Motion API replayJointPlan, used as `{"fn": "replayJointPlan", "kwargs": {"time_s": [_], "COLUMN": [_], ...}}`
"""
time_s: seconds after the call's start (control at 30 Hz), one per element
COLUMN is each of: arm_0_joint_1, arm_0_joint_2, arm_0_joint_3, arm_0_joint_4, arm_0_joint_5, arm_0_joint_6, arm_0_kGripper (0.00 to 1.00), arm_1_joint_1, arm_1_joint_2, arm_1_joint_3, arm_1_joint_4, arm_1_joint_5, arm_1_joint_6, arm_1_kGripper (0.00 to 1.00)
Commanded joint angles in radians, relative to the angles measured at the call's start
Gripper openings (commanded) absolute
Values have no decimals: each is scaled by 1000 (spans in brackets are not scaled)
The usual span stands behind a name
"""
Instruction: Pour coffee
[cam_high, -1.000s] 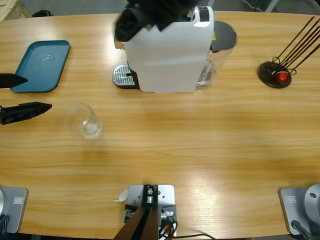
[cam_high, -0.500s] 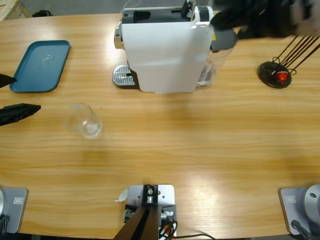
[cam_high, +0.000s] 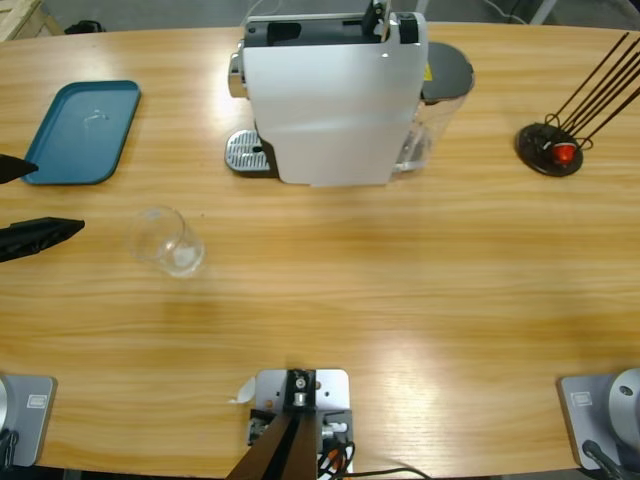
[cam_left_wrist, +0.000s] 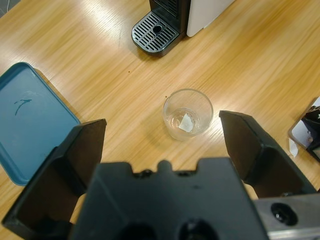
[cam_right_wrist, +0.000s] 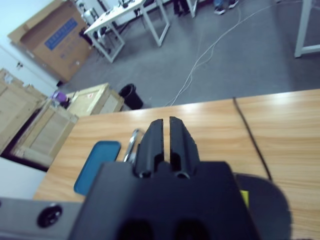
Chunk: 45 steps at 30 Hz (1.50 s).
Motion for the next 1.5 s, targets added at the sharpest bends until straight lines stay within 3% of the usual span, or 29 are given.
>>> {"fn": "replayJointPlan", "kwargs": {"time_s": [0.03, 0.37, 0.87, 1.5], "arm_0_joint_1": [-9, -12, -12, -12], "arm_0_joint_2": [-3, -21, -38, -29], "arm_0_joint_3": [25, 39, 64, 72], "arm_0_joint_4": [16, 17, 30, 23], "arm_0_joint_5": [5, 0, 4, 8], "arm_0_joint_6": [0, 0, -2, -9], "arm_0_kGripper": [977, 977, 985, 991], "arm_1_joint_1": [67, 149, 219, 184], "arm_1_joint_2": [84, 220, 439, 586], "arm_1_joint_3": [-19, -135, -132, -103], "arm_1_joint_4": [-12, 33, 30, 215], "arm_1_joint_5": [21, 48, 104, 117], "arm_1_joint_6": [17, -3, -11, 26], "arm_1_kGripper": [0, 0, 0, 0]}}
